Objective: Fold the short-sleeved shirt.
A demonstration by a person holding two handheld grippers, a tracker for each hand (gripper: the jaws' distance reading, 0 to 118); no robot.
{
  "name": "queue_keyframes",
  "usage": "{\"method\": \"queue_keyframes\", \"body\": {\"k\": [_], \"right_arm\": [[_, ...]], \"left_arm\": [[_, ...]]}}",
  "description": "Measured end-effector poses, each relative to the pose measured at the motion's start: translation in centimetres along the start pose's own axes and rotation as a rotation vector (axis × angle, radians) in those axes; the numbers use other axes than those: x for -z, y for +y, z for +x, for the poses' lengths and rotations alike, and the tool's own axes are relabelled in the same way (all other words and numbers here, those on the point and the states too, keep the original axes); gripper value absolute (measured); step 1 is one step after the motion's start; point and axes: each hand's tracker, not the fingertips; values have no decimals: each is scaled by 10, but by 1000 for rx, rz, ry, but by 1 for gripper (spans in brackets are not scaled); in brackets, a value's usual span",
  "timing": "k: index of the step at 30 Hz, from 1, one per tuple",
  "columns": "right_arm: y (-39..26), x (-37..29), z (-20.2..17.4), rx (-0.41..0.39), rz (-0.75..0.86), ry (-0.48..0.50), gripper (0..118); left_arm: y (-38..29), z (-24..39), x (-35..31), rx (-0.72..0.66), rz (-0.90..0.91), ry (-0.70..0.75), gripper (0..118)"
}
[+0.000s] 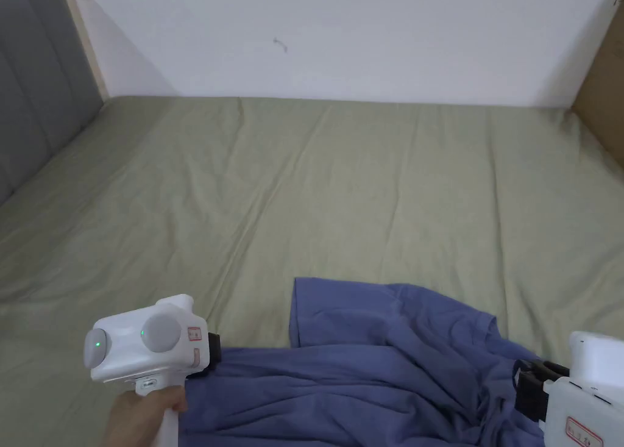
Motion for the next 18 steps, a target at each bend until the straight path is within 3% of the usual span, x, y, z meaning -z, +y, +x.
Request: {"method": "queue_keyframes", "body": {"k": [4, 5, 6, 7, 8, 10, 13, 18], "right_arm": [[32, 17, -7, -90, -22, 106, 0], [43, 22, -9, -100, -10, 140, 12], [57, 33, -14, -105, -5, 177, 43], [72, 44, -23, -132, -34, 208, 83], [85, 59, -30, -162, -71, 221, 109], [104, 97, -47, -257, -112, 216, 110], [130, 161, -63, -336, -173, 159, 110], [138, 253, -64, -311, -363, 59, 106]], "left_arm": [[2, 0, -24, 1, 33, -21, 1], [3, 2, -32, 18, 52, -20, 1], [5, 4, -41, 37, 87, -38, 1], [6, 6, -50, 42, 110, -52, 1], [6, 8, -59, 44, 118, -55, 1], [7, 10, -72, 51, 155, -62, 1], [6, 12, -86, 72, 184, -62, 1], [5, 10, -89, 65, 192, -80, 1]]}}
